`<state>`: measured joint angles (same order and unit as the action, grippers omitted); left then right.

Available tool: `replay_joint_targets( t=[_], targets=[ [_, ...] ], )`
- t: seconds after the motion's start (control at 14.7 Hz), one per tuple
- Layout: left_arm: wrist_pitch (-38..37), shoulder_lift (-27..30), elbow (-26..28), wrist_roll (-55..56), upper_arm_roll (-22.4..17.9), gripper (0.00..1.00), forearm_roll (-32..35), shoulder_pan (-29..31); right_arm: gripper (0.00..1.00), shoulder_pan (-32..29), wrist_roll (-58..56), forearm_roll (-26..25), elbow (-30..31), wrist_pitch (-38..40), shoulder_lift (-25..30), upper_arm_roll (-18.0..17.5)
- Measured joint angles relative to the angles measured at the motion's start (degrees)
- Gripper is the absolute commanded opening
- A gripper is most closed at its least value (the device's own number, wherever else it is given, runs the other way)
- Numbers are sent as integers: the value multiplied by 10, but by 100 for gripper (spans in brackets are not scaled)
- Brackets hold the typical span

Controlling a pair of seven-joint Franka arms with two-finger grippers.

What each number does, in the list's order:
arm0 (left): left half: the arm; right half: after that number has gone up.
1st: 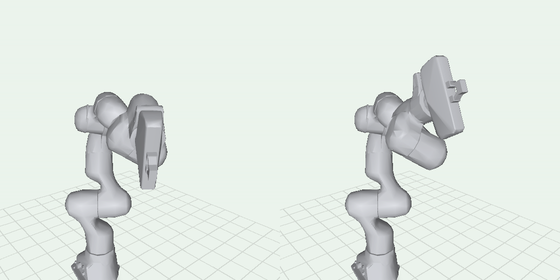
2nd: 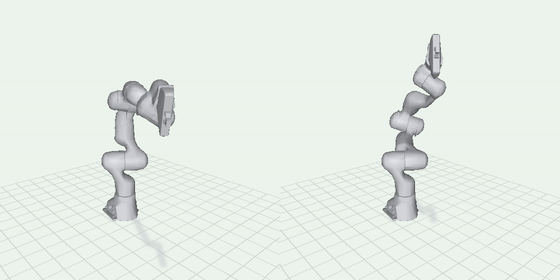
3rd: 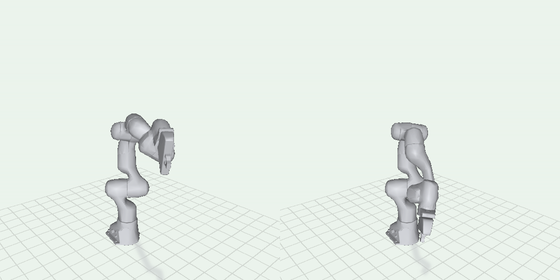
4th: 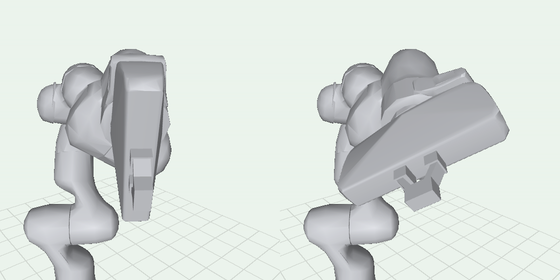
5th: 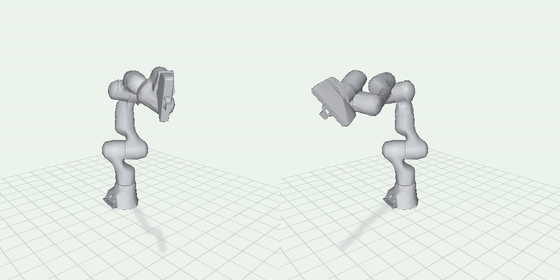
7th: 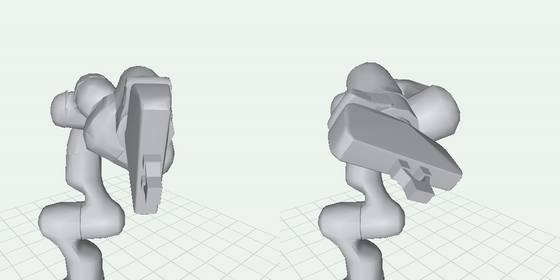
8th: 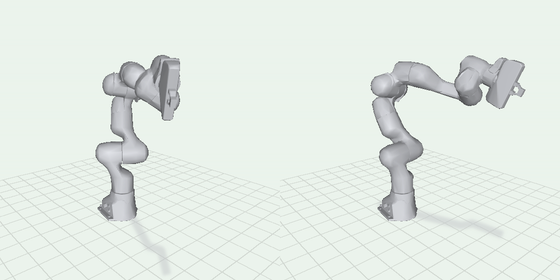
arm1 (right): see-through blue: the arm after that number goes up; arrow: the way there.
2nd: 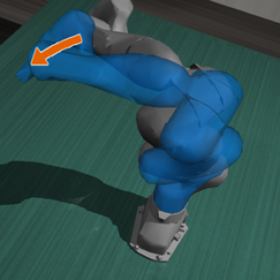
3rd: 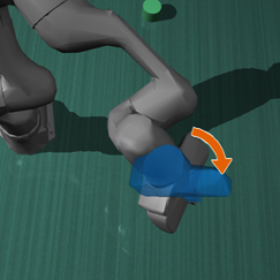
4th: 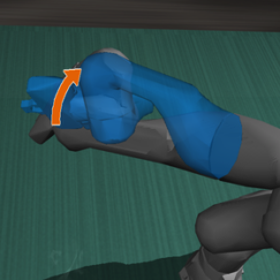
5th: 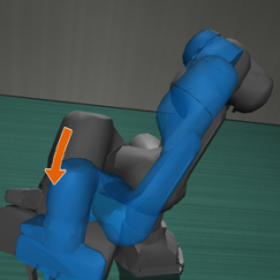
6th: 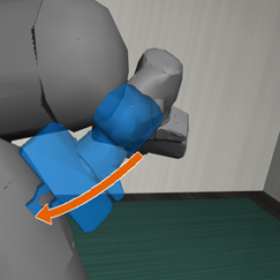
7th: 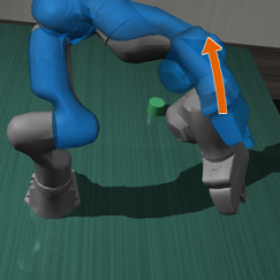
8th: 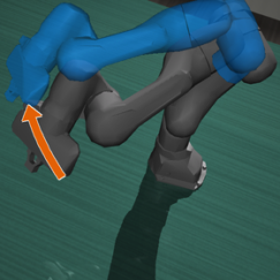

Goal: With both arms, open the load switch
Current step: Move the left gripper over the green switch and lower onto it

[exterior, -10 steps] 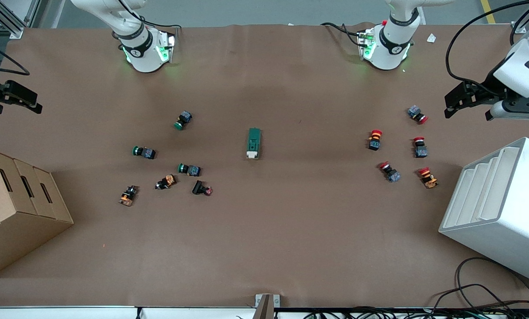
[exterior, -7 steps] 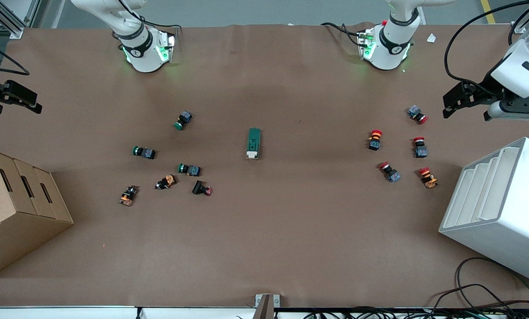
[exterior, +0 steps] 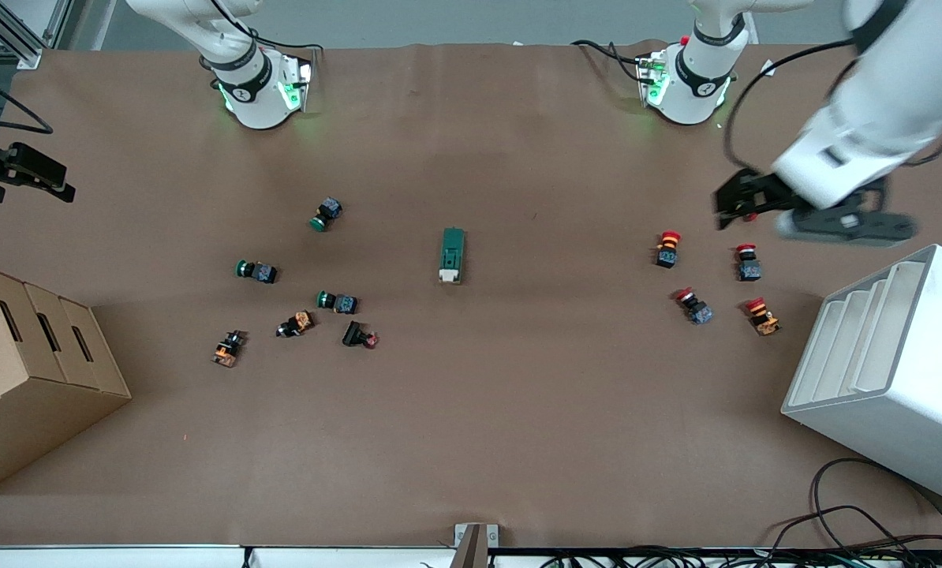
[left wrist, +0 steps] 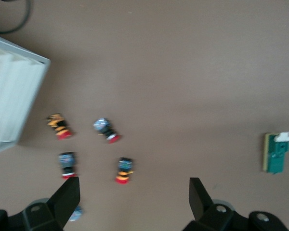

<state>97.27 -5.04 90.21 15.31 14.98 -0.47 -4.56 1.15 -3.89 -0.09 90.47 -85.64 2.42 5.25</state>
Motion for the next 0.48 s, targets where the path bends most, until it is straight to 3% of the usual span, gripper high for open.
replay_joint_targets(
  t=[0.27, 0.48],
  targets=[
    [54, -68, -1, 242, 29, 100, 16, -100, 100, 0, 0, 0, -6, 0, 0, 0],
    [104, -124, 1, 412, 30, 100, 84, -196, 100, -1, 0, 0, -9, -6, -4, 1]
  ],
)
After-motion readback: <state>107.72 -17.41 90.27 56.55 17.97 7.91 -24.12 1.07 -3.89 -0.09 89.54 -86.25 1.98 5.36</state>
